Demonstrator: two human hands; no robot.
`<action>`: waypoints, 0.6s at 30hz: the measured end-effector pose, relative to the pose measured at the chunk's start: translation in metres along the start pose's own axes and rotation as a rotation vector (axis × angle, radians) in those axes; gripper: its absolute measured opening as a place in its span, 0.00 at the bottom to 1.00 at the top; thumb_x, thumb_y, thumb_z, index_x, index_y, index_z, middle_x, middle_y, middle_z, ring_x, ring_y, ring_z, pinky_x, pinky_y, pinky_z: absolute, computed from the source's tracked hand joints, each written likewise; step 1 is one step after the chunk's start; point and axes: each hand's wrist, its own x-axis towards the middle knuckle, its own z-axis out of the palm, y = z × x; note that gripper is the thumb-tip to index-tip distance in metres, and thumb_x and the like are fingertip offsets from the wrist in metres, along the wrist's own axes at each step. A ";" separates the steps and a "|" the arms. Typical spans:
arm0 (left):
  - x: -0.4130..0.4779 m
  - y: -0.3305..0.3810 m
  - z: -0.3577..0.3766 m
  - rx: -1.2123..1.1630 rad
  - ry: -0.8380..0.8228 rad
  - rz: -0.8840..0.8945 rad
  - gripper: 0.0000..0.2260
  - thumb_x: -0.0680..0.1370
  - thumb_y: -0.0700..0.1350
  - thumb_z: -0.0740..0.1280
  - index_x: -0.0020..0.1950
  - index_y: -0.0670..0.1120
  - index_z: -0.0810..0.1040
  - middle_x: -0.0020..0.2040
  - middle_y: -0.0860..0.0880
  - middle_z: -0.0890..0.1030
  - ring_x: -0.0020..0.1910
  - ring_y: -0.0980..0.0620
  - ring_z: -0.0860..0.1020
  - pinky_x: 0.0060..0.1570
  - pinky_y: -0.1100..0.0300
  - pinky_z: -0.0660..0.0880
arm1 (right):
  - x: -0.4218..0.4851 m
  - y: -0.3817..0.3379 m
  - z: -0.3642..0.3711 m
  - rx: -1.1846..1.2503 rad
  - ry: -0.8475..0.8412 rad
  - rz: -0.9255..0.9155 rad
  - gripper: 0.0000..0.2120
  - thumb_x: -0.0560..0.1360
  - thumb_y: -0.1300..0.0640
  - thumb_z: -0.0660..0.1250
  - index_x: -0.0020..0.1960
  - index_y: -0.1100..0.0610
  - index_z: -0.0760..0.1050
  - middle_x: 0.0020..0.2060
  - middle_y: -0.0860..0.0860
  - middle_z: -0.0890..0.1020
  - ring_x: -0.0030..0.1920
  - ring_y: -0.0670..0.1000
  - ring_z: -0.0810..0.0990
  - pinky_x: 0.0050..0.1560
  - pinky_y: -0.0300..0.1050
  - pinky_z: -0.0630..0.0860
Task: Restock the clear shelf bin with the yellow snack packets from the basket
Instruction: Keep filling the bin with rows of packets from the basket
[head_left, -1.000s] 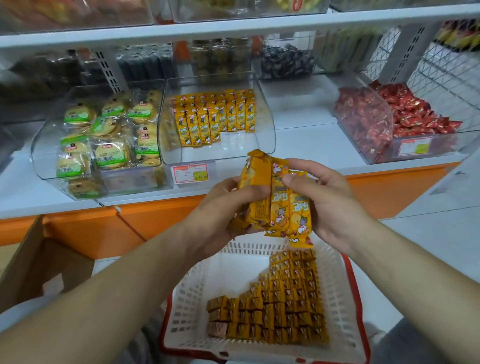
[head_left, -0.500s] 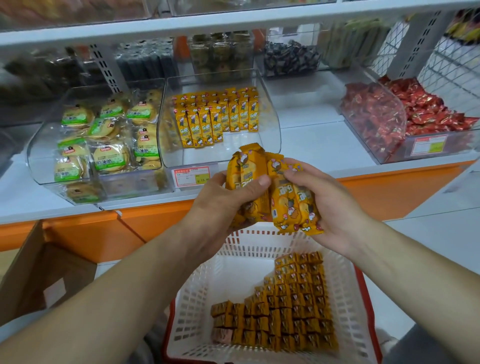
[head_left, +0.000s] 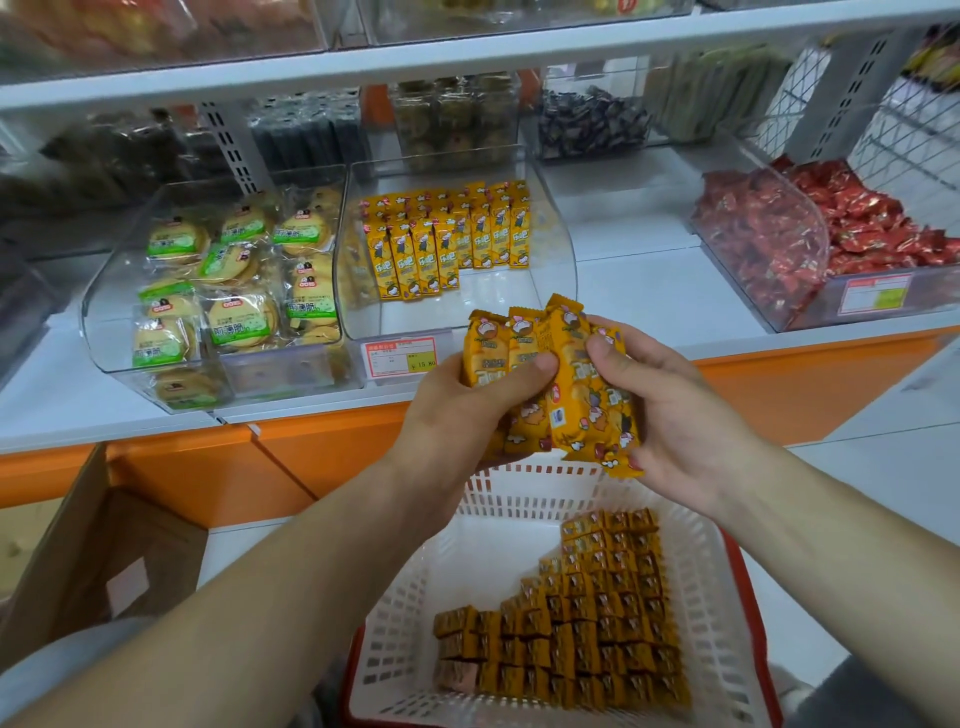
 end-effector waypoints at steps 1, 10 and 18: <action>0.000 0.000 -0.001 0.003 0.000 -0.004 0.26 0.66 0.57 0.79 0.60 0.49 0.80 0.49 0.48 0.88 0.46 0.45 0.87 0.41 0.53 0.83 | -0.001 0.000 0.001 0.006 0.007 -0.007 0.24 0.71 0.58 0.71 0.66 0.58 0.75 0.57 0.62 0.83 0.56 0.63 0.83 0.50 0.60 0.82; -0.001 -0.004 0.008 0.062 -0.067 0.040 0.27 0.66 0.53 0.81 0.61 0.47 0.79 0.51 0.46 0.88 0.49 0.43 0.87 0.53 0.42 0.83 | -0.005 0.002 0.013 -0.052 0.132 -0.052 0.19 0.67 0.54 0.76 0.57 0.58 0.81 0.49 0.61 0.86 0.45 0.61 0.86 0.42 0.57 0.83; 0.013 0.011 -0.015 0.013 0.057 0.010 0.27 0.63 0.53 0.81 0.58 0.46 0.80 0.48 0.43 0.88 0.45 0.41 0.87 0.52 0.42 0.83 | 0.004 -0.004 0.003 0.037 0.012 0.002 0.14 0.77 0.67 0.63 0.60 0.60 0.78 0.44 0.58 0.83 0.48 0.58 0.84 0.40 0.51 0.82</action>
